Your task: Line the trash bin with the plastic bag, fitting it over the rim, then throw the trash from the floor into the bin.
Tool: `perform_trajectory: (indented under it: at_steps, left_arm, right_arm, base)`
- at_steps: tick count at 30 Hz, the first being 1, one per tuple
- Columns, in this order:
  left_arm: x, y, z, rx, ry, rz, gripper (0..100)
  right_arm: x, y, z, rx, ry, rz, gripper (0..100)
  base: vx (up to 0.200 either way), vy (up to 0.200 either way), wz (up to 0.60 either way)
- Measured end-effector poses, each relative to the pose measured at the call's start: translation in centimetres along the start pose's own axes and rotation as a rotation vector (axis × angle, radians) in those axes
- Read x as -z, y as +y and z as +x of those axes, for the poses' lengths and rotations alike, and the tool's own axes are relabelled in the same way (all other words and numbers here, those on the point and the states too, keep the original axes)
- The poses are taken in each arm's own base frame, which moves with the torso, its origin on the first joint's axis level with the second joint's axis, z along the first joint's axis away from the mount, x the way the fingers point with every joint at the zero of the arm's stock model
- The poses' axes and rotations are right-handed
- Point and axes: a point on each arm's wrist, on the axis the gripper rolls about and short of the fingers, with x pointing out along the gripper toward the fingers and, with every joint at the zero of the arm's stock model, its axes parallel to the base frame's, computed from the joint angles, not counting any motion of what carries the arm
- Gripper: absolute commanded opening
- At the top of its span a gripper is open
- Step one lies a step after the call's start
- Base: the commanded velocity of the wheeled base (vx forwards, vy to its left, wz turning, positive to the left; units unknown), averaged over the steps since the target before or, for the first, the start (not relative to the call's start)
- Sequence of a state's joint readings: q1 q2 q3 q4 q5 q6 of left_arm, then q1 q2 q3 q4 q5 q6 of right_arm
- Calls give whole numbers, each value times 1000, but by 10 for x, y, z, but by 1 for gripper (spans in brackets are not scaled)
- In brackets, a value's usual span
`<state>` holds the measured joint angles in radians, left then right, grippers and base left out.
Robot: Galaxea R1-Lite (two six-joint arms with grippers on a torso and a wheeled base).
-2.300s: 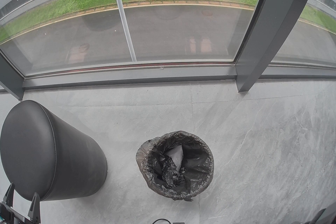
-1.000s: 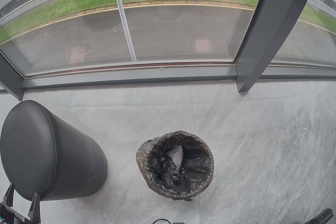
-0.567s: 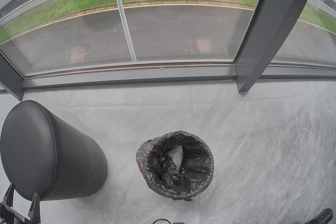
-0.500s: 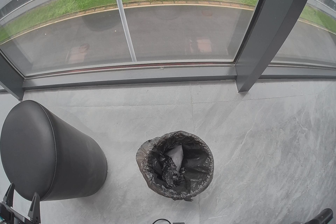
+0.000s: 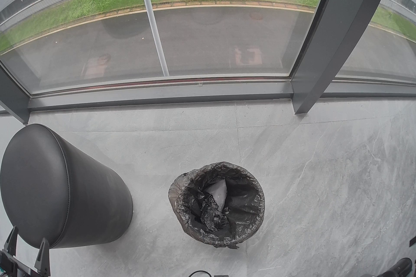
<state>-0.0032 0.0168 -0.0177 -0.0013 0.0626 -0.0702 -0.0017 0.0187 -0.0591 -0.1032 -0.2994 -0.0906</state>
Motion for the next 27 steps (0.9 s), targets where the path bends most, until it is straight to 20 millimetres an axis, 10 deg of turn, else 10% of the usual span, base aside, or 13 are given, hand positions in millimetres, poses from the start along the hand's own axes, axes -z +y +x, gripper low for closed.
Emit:
perform_trajectory:
  at_steps: [27]
  left_arm:
    - [0, 0, 0, 0, 0, 0, 100]
  right_arm:
    - [22, 9, -1, -324, 120, 47, 0]
  base:
    - [0, 0, 0]
